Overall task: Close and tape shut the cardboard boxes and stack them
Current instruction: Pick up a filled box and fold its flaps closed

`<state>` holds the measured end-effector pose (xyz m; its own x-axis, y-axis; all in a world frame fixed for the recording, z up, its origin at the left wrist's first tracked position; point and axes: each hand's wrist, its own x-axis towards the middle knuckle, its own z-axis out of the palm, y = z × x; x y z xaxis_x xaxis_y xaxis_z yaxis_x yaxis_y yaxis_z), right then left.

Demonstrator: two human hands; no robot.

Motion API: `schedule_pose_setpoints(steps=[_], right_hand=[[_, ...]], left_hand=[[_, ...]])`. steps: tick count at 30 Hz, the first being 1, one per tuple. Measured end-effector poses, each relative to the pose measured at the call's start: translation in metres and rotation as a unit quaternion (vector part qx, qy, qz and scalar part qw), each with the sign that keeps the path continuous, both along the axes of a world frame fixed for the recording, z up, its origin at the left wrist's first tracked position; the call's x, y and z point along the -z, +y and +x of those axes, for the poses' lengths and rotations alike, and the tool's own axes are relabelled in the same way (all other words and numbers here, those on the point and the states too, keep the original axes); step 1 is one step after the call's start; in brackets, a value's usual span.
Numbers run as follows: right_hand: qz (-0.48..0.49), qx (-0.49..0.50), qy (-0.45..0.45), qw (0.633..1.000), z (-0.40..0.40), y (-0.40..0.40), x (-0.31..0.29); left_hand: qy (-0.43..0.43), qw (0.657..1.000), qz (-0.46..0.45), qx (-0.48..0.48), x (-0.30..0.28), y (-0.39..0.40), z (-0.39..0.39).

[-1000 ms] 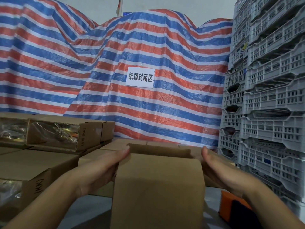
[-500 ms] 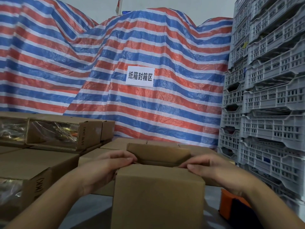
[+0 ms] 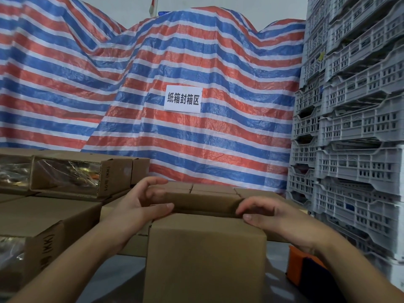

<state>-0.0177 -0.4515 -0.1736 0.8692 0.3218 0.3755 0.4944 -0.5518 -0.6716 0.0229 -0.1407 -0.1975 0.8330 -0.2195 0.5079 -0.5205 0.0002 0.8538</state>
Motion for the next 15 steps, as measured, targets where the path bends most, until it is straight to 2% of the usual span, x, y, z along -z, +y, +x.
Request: schedule_pose_setpoints(steps=[6,15], right_hand=[[0.044,-0.023,-0.048,0.998,0.0039,0.0031,0.0008],[0.047,0.002,-0.036,0.998,0.0032,0.0017,0.0015]], left_hand=[[-0.049,0.997,0.058,-0.020,0.0001,-0.0002,0.0025],[-0.072,0.994,0.076,-0.037,0.0018,0.0017,0.0051]])
